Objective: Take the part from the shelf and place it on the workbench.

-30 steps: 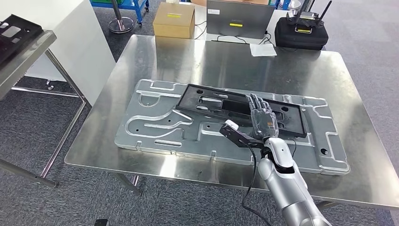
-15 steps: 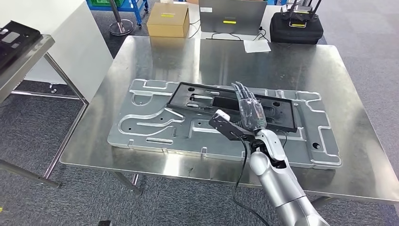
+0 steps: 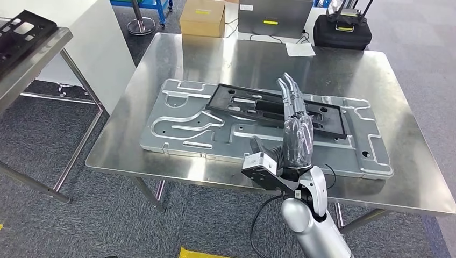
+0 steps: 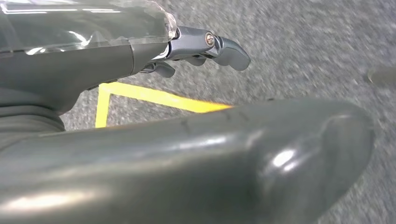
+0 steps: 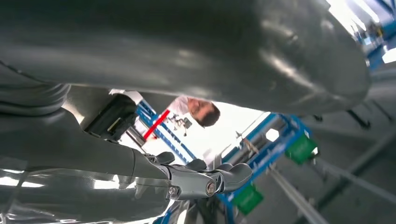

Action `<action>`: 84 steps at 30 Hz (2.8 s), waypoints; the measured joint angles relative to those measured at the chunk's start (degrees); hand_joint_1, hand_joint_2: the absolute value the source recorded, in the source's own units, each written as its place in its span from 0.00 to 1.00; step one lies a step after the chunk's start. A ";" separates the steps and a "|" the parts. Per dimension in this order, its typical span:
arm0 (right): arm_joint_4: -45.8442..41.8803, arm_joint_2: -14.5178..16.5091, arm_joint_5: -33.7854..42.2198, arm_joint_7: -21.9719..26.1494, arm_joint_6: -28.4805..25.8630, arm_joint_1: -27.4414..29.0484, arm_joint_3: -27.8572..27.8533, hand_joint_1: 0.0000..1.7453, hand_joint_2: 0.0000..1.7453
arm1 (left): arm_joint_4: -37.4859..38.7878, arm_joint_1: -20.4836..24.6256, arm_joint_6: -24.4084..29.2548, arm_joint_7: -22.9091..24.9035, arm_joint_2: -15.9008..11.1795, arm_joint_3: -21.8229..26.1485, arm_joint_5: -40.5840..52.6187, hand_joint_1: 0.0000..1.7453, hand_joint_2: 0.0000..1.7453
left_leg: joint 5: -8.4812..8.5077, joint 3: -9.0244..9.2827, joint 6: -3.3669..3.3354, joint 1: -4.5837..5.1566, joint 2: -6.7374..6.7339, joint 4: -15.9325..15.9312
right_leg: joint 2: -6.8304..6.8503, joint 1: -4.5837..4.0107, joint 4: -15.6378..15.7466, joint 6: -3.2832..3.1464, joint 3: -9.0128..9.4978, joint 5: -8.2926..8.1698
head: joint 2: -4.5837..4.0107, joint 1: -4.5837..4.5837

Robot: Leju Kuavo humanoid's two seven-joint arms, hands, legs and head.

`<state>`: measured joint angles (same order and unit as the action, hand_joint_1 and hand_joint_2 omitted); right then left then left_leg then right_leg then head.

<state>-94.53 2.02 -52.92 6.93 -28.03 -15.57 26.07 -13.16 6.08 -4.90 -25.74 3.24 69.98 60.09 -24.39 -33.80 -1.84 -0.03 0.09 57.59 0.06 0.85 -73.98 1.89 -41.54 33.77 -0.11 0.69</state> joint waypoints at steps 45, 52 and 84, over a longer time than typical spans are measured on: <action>11.44 16.82 19.66 28.12 16.97 34.34 -56.08 0.00 0.00 | 0.04 -1.81 1.51 0.27 2.71 9.35 -6.14 0.00 0.00 | -7.74 -6.61 3.74 -0.47 0.21 13.30 | 2.00 -0.34 17.02 -3.31 12.16 -5.19 | 0.00 0.43; 34.09 16.86 3.48 27.71 9.52 24.85 -74.29 0.00 0.00 | 0.03 -1.24 1.75 0.24 2.67 9.43 -5.52 0.00 0.00 | -5.44 6.97 1.99 0.41 -3.10 0.99 | 4.86 -1.04 15.41 -2.62 7.40 -8.37 | 0.00 0.39; 79.69 9.41 -6.87 -8.17 13.04 13.54 -97.07 0.00 0.00 | 0.04 -1.76 5.55 5.61 2.71 8.81 -0.96 0.00 0.00 | -3.86 4.18 1.18 0.67 -2.85 -0.74 | 5.08 -0.84 16.78 -2.23 11.98 -5.16 | 0.00 0.97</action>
<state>-14.85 11.43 -59.79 -1.24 -14.99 -2.03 -70.99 -13.11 4.32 0.65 -20.13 5.95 78.78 59.13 -28.25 -29.62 -0.66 0.64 -2.76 56.85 5.14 0.01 -57.20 -0.34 -29.56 28.61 -0.11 1.66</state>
